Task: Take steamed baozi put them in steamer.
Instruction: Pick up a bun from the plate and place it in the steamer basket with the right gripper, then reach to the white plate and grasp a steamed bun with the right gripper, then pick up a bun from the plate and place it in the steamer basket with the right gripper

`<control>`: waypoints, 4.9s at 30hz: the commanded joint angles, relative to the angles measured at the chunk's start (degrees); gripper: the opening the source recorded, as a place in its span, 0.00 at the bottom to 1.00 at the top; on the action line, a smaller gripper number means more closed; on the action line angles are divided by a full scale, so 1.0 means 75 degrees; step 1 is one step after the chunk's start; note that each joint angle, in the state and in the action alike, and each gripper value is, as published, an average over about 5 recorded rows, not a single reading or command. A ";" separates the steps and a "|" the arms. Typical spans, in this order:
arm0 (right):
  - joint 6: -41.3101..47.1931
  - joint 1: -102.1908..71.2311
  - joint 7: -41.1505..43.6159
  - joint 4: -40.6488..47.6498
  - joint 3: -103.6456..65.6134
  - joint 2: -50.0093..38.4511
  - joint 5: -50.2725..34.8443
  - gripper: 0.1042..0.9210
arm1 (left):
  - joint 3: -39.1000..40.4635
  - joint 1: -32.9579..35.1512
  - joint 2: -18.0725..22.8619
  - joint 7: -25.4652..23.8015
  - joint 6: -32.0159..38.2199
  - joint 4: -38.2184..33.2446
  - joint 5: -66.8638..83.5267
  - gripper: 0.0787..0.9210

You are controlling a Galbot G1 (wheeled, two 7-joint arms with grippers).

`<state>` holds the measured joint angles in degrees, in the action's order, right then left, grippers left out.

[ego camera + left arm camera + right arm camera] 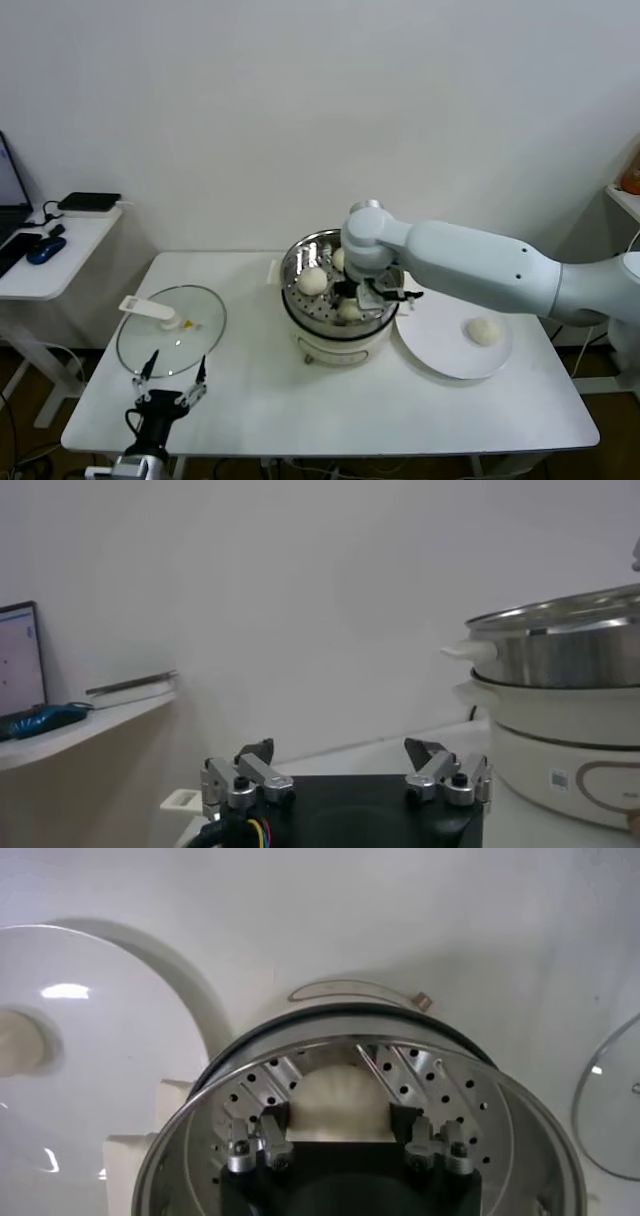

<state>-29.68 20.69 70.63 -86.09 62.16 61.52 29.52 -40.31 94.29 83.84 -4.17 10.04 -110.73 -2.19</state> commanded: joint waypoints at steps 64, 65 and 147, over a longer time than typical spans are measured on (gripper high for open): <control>0.5009 0.2407 -0.0753 0.2421 0.2533 -0.3904 -0.7065 0.88 | 0.0364 -0.0121 -0.0158 0.0017 -0.0143 -0.0330 0.0029 0.88; 0.5104 0.2029 -0.0790 0.2478 0.2235 -0.3998 -0.6919 0.88 | 0.0370 -0.0119 -0.0162 0.0013 -0.0146 -0.0343 0.0024 0.88; 0.4799 -0.0518 -0.0603 0.4687 -0.0374 -0.2529 -0.5463 0.74 | 0.0262 -0.0054 -0.0056 -0.0008 -0.0166 -0.0194 -0.0105 0.88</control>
<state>6.04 5.54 65.89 -44.96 50.26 45.18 -2.73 -38.51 93.95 83.31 -4.20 8.76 -111.99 -2.99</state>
